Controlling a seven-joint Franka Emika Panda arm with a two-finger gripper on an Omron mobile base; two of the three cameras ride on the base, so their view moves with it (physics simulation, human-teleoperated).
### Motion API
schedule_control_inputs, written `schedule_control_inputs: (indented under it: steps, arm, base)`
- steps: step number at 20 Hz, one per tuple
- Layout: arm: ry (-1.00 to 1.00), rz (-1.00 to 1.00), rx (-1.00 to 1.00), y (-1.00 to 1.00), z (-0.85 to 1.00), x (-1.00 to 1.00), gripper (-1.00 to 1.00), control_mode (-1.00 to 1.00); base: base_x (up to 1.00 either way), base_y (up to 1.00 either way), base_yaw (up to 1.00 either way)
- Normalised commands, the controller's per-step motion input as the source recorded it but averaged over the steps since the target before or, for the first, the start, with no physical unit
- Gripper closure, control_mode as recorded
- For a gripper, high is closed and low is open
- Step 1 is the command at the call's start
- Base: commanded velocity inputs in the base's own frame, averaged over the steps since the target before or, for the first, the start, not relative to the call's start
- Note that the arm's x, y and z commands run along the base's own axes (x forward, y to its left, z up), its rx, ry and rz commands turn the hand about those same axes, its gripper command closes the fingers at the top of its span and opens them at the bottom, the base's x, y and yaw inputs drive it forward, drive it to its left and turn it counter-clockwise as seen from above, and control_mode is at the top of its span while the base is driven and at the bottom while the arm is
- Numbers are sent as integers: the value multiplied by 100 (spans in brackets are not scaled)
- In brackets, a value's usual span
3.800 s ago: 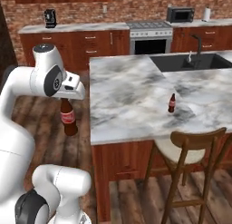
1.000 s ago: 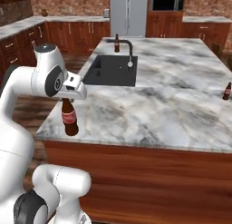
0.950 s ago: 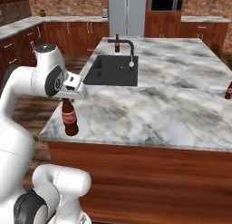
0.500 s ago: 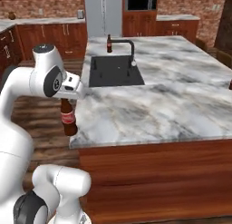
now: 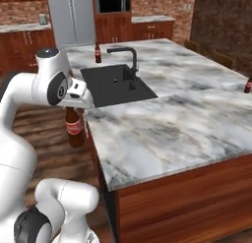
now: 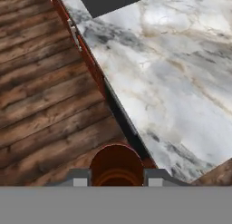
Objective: Place the large bottle from the dining counter next to the other large bottle outside the sink, and place the small bottle from the dining counter next to the other small bottle inside the sink.
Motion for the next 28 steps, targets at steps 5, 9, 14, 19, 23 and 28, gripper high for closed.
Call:
schedule_control_inputs:
  steps: [5, 9, 14, 19, 23, 28]
  arm:
    - [0, 0, 0, 0, 0, 0, 100, 100]
    - [0, 0, 0, 0, 0, 0, 100, 100]
    - [0, 0, 0, 0, 0, 0, 100, 100]
    - [0, 0, 0, 0, 0, 0, 100, 100]
    - [0, 0, 0, 0, 0, 0, 100, 100]
    - [0, 0, 0, 0, 0, 0, 100, 100]
  base:
    - [41, 100, -44]
    - [45, 100, -46]
    - [43, 100, -43]
    - [33, 100, -42]
    - [8, 100, -38]
    - [0, 100, -34]
